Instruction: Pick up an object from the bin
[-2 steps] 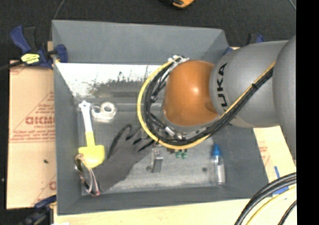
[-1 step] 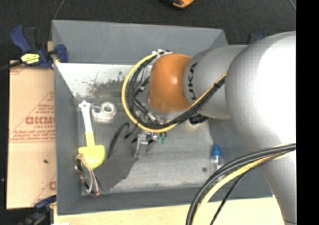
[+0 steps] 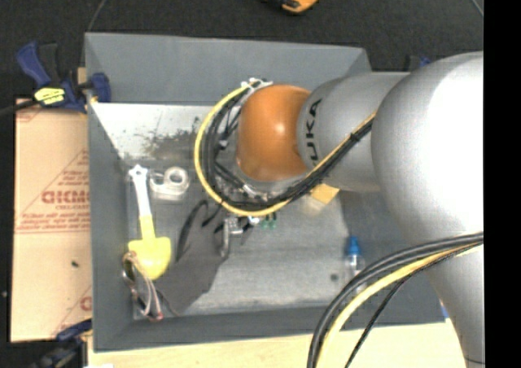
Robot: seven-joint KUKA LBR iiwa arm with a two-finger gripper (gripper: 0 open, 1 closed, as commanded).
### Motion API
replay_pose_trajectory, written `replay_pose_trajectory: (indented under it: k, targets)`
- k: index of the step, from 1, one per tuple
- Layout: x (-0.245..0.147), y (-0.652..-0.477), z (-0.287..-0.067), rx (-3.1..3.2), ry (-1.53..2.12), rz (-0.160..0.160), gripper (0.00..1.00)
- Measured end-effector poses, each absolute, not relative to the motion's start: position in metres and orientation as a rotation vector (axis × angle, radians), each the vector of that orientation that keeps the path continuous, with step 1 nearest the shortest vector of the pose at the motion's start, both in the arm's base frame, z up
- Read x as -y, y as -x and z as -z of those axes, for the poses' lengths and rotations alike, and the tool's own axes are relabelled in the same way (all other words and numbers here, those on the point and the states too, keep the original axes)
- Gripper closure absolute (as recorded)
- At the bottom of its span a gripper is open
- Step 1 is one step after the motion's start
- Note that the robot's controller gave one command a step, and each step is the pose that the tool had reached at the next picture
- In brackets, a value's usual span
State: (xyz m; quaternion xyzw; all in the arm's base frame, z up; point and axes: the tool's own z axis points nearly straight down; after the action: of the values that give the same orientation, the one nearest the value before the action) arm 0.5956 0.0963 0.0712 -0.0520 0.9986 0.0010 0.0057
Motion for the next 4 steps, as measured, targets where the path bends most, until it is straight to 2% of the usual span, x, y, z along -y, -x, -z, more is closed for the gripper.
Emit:
replay_pose_trajectory:
  k: [1, 2, 3, 4]
  targets:
    - [-0.0875, -0.5899, -0.0712, -3.138, -0.166, -0.004, 0.0]
    - [-0.0955, -0.597, -0.0722, -3.121, 0.16, -0.004, 0.0]
    - [-0.0876, -0.5919, -0.0729, -3.134, -0.162, -0.009, 1.0]
    - [-0.0876, -0.5919, -0.0729, -3.134, -0.162, -0.009, 1.0]
